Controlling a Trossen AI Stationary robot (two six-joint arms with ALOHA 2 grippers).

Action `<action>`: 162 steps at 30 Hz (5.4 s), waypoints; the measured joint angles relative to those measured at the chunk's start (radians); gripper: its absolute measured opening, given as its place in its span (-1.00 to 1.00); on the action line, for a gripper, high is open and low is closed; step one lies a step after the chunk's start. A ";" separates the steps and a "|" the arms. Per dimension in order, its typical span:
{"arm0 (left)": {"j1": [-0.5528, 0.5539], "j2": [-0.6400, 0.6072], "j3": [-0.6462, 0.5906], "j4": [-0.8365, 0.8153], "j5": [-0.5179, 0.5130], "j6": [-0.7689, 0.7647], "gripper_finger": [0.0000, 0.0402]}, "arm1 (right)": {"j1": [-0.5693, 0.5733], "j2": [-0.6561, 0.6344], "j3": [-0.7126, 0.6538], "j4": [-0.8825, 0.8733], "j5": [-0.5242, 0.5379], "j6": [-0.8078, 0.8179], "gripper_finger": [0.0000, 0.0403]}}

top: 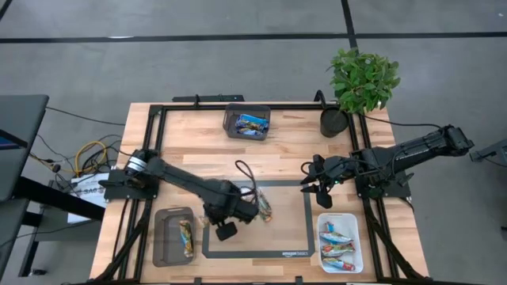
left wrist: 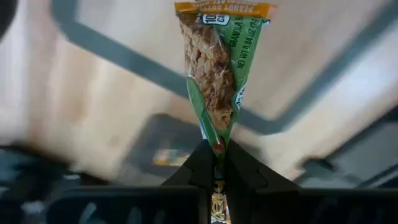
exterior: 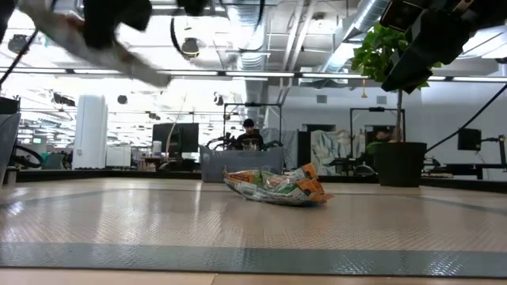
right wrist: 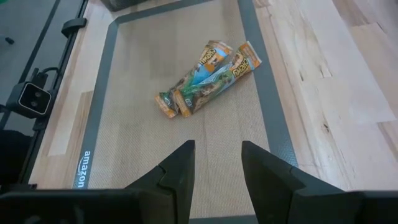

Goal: Pick and place Granola Bars by type
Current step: Put the left orange into the bottom black transparent bin, then put the left orange snack bar into the bottom black transparent bin

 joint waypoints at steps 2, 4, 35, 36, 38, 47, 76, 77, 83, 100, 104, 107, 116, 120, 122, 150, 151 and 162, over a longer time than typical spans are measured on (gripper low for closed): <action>-0.041 -0.044 -0.002 0.021 -0.001 -0.108 -0.96 | 0.000 0.000 0.000 0.000 0.000 -0.007 -0.39; -0.082 -0.094 -0.015 0.018 -0.022 -0.221 -0.96 | 0.000 0.000 0.000 0.001 0.000 -0.008 -0.39; -0.396 -0.858 -1.130 0.776 -0.090 -1.136 -0.77 | 0.000 0.000 0.000 0.001 -0.001 -0.025 -0.39; -0.396 -0.858 -1.130 0.773 -0.090 -1.135 -0.71 | 0.000 0.000 0.000 0.001 -0.001 -0.025 -0.39; -0.396 -0.858 -1.130 0.775 -0.090 -1.130 -0.57 | 0.000 0.000 0.000 0.001 -0.001 -0.025 -0.39; -0.381 -0.858 -1.116 0.871 -0.191 -1.023 -0.15 | 0.000 0.000 0.000 0.001 0.000 -0.024 -0.39; 0.182 -0.280 -0.622 1.058 -0.067 0.517 -0.44 | 0.000 0.000 0.000 0.002 0.000 -0.165 -0.39; 0.185 -0.253 -0.598 1.024 -0.067 0.556 -0.44 | 0.001 0.000 0.000 0.002 -0.001 -0.185 -0.39; 0.209 -0.135 -0.506 0.978 -0.072 0.719 -0.44 | 0.002 0.000 0.000 0.024 -0.056 -0.210 -0.39; 0.232 -0.043 -0.452 0.995 -0.105 1.033 -0.44 | 0.009 0.000 0.000 0.051 -0.071 -0.204 -0.39; 0.232 0.002 -0.447 0.999 -0.087 1.063 -0.44 | 0.009 0.000 0.000 0.049 -0.071 -0.190 -0.39; 0.232 0.037 -0.419 1.000 -0.127 1.077 -0.44 | 0.009 0.000 0.000 0.048 -0.071 -0.190 -0.39; 0.244 0.054 -0.387 0.961 -0.134 1.076 -0.47 | 0.008 0.000 0.000 0.046 -0.066 -0.182 -0.39; 0.241 0.054 -0.387 0.934 -0.100 1.075 -0.69 | 0.008 0.000 0.000 0.046 -0.065 -0.182 -0.39; 0.241 0.053 -0.387 0.934 -0.095 1.070 -0.84 | 0.008 0.000 0.000 0.046 -0.065 -0.182 -0.39; 0.171 -0.175 -0.190 0.313 -0.071 0.483 -1.00 | 0.008 0.000 0.000 0.267 -0.064 -0.268 -0.39; 0.159 -0.199 -0.208 0.295 -0.057 0.452 -1.00 | 0.008 0.000 0.000 0.269 -0.066 -0.269 -0.39; -0.094 -0.421 -0.512 0.328 0.119 -0.011 -1.00 | 0.015 -0.015 0.000 0.364 -0.122 -0.324 -0.39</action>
